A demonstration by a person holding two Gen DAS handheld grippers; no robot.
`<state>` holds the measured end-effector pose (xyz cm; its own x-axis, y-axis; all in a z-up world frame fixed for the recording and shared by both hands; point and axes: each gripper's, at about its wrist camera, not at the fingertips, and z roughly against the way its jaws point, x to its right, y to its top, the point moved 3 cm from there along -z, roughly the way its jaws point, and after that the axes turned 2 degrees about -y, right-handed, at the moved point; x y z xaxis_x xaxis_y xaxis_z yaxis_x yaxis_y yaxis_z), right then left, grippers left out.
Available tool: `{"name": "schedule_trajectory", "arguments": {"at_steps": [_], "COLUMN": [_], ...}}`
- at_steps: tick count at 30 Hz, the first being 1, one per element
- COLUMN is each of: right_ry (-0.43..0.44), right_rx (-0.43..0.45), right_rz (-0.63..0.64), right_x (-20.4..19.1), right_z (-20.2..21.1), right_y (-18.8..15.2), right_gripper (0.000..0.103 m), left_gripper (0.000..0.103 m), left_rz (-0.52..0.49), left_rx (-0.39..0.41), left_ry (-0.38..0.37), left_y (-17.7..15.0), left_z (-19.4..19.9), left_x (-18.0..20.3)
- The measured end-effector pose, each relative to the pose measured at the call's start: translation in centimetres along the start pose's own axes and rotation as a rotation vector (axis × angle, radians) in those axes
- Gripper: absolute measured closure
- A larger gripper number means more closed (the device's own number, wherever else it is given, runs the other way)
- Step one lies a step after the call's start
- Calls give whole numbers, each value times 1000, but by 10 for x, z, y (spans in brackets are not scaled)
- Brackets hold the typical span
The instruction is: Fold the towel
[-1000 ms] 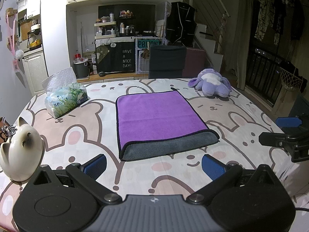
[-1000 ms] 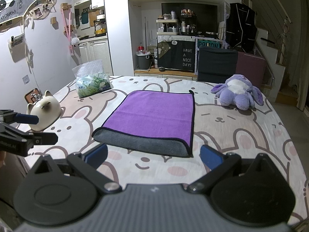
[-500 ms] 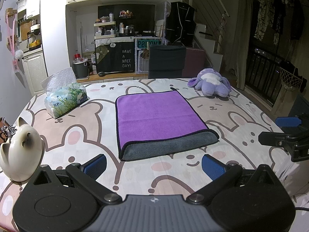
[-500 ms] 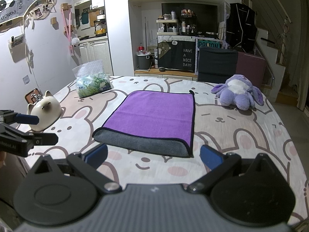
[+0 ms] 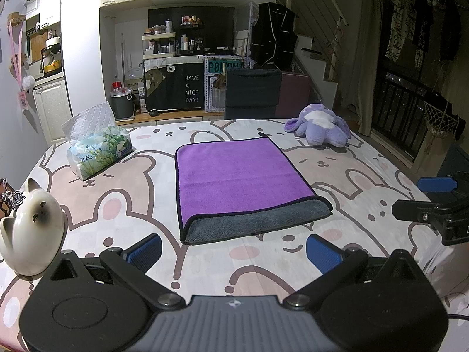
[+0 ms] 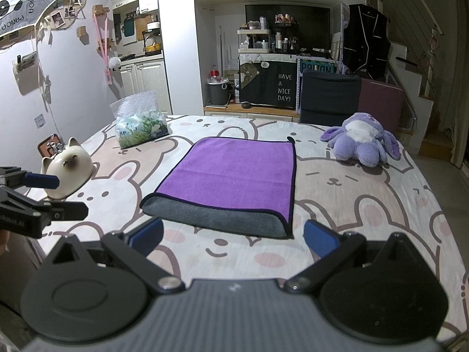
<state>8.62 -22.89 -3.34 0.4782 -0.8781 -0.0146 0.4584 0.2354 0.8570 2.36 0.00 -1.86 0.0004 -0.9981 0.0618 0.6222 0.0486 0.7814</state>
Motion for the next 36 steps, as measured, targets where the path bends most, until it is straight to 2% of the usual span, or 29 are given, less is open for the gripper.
{"name": "schedule_trajectory", "arguments": {"at_steps": [12,25,36], "right_ry": [2,2,-21], "right_rx": [15,42,64], "right_rz": [-1,34,23], "right_x": [-5,-7,3], "right_z": [2,4,-3], "right_y": [-1,6,14], "right_gripper": [0,0,0], "left_gripper": [0,0,0], "left_rz": [0,-25,-21], "left_rx": [14,68,63], "left_ry": [9,28,31], "left_y": [2,18,30], "left_z": [2,2,-12], "left_x": [1,6,3]}}
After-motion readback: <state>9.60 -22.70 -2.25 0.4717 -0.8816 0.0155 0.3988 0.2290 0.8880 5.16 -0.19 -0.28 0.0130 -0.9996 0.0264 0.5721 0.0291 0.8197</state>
